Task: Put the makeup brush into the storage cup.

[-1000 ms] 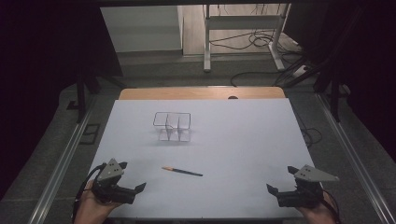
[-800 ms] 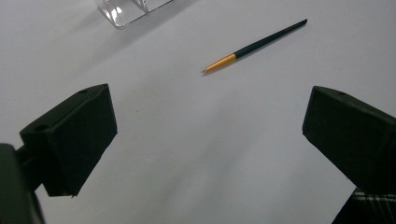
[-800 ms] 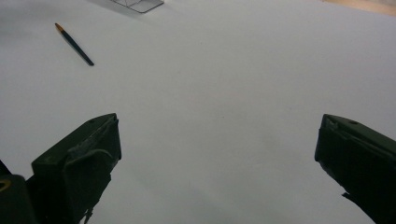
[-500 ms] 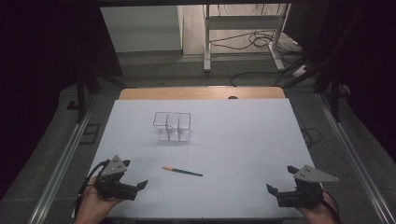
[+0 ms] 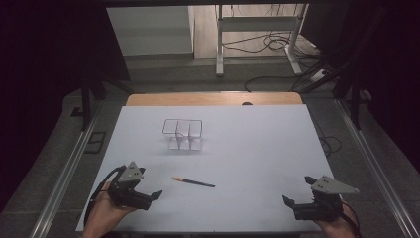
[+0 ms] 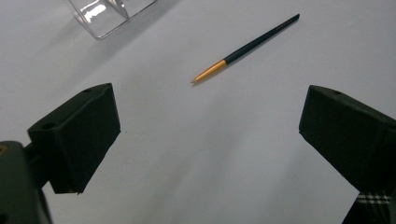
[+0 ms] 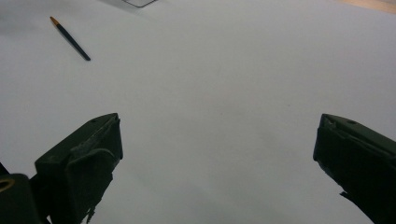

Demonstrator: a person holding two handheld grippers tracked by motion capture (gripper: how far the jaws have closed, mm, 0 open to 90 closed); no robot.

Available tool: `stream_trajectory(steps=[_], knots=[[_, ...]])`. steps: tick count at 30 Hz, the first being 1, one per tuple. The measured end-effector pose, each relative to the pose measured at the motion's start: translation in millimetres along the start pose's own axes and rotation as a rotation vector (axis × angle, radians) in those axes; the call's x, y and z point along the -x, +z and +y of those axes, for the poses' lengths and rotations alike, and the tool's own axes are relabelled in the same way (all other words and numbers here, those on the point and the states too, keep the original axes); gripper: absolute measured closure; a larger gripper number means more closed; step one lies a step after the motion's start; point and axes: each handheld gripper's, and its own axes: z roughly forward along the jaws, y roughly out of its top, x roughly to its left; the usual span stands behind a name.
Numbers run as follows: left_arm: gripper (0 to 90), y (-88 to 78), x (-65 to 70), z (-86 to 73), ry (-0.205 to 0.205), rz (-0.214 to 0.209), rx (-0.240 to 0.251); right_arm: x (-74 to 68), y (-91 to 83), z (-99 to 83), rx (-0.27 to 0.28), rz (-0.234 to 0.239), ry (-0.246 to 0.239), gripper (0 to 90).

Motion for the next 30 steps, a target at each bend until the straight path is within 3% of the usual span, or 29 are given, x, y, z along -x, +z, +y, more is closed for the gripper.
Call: stream_trajectory(steps=[12,30], knots=[[5.5,6.6,-1.6,13.5,0.038,-0.018,-0.022,-0.7,1.7,-0.5,-0.011,0.006,-0.005,1.6],[4.9,25.0,0.7,37.7,0.109,-0.040,-0.099,-1.0,3.1,-0.9,-0.025,0.009,-0.009,1.8]])
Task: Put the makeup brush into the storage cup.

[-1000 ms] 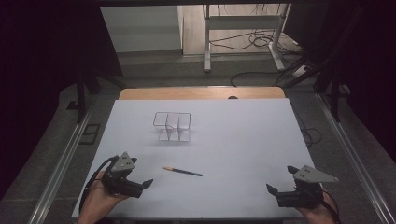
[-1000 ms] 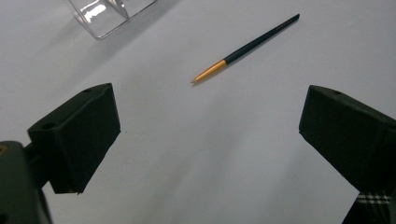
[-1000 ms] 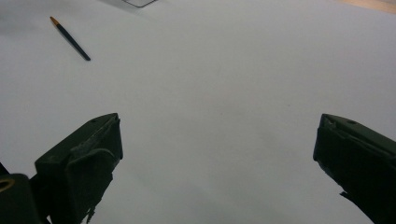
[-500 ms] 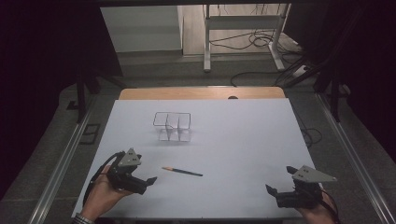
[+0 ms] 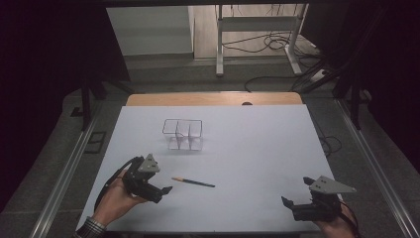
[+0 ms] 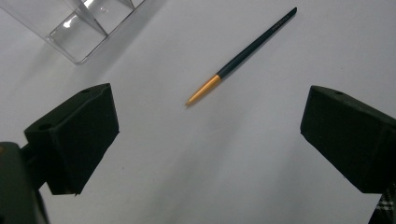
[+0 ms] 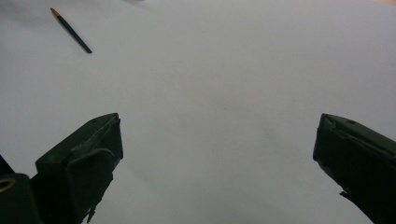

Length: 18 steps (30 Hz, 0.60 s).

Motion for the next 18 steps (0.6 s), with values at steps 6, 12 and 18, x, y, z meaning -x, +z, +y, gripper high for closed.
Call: stream_trajectory(steps=[6,12,18], knots=[[5.7,5.5,-0.6,9.8,0.022,-0.012,-0.012,-0.1,0.3,-0.1,-0.005,0.003,-0.002,1.7],[6.8,12.0,-1.6,21.7,0.067,-0.024,-0.041,0.0,0.8,-0.3,-0.007,0.004,-0.001,1.7],[7.3,16.5,-2.2,33.1,0.093,-0.032,-0.056,0.0,1.0,-0.5,-0.009,0.007,-0.001,1.7]])
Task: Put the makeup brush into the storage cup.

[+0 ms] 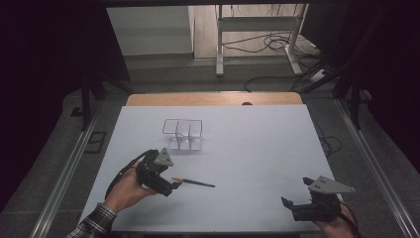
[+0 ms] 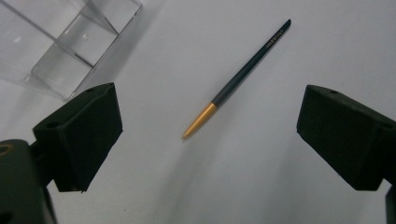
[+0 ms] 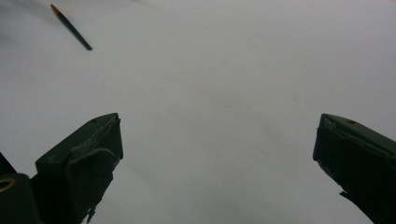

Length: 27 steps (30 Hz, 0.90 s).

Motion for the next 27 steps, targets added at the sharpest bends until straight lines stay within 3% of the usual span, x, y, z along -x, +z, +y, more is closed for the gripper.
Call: stream_trajectory(steps=[27], knots=[[12.4,31.1,2.0,48.4,0.130,-0.062,-0.075,-0.4,1.7,-0.2,-0.008,0.016,-0.003,1.7]])
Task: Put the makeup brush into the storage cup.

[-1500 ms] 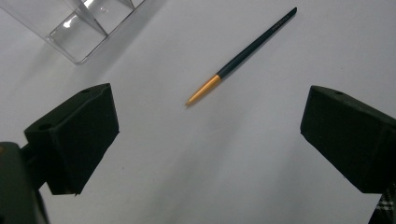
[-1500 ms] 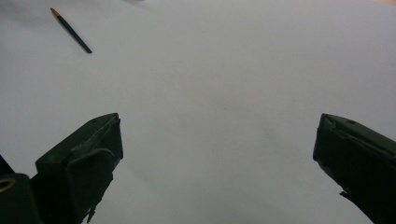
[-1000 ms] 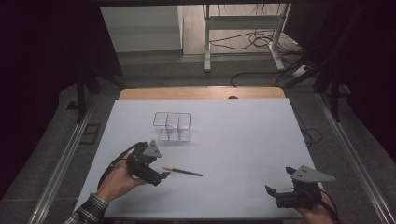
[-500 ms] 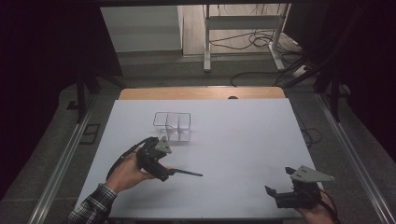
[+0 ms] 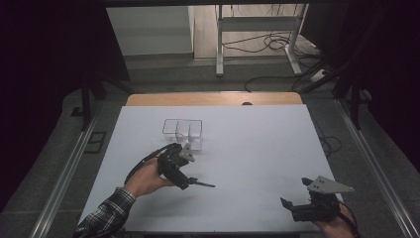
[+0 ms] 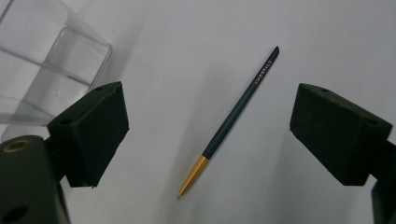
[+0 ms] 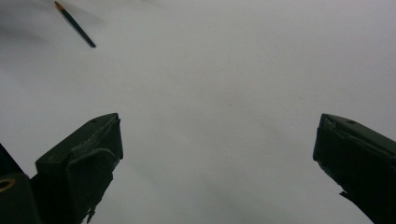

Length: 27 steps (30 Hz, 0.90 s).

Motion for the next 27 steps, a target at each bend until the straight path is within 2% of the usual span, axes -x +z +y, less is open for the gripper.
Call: stream_trajectory(steps=[11,27], knots=[[18.6,19.0,1.4,10.3,0.053,-0.009,-0.050,-0.2,0.3,0.1,-0.002,0.006,0.001,1.7],[40.7,42.6,-2.2,-4.4,0.043,-0.041,-0.098,-0.5,1.0,0.0,-0.006,0.009,-0.001,1.7]])
